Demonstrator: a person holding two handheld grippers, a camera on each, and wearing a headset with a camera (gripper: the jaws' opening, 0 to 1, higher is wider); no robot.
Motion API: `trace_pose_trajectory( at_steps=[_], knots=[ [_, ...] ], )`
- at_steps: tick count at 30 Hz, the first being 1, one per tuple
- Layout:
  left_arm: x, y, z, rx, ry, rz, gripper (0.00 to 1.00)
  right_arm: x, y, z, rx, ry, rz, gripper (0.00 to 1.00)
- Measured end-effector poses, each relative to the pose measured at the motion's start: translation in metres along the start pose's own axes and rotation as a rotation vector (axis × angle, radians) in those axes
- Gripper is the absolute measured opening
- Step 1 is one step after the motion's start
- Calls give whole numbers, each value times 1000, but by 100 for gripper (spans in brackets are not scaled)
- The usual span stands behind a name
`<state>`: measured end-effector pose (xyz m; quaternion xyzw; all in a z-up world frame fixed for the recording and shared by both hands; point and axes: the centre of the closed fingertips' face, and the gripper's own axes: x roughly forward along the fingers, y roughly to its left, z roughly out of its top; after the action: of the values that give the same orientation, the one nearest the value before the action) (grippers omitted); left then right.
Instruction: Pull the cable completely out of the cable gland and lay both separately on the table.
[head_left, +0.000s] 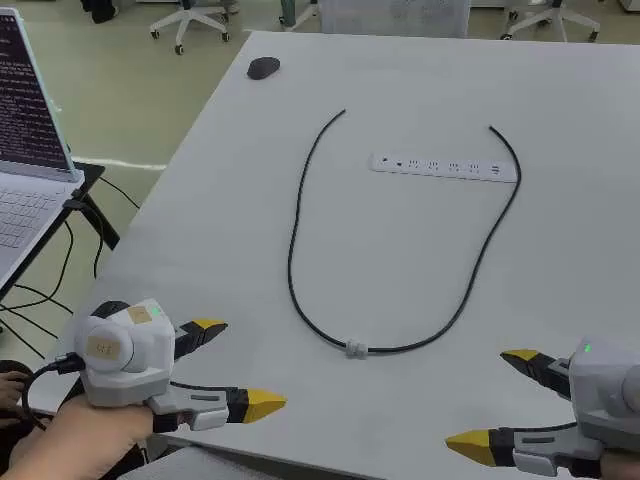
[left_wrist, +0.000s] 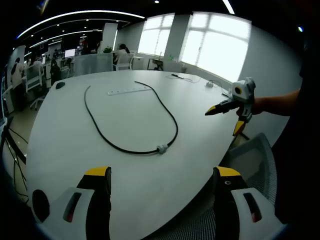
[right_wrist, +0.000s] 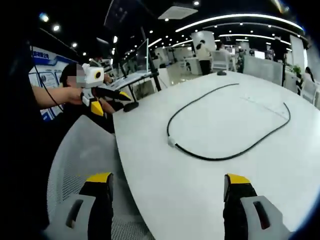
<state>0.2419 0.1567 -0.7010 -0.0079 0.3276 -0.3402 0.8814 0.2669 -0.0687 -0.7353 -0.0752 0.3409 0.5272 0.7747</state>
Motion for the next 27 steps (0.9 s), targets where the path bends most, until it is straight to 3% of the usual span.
trace_pose_trajectory(
  at_steps=[7,18,27],
  knots=[
    [-1,2,-1,-6,-2,4,80,1,1,-6,3,16,-4,90],
    [3,3,-10,-7,19,-5,80,12,-1,4,-12,20,2,89],
    [4,3,-9,-12,15,-16,79,28,-5,17,-91,54,10,82]
  ],
)
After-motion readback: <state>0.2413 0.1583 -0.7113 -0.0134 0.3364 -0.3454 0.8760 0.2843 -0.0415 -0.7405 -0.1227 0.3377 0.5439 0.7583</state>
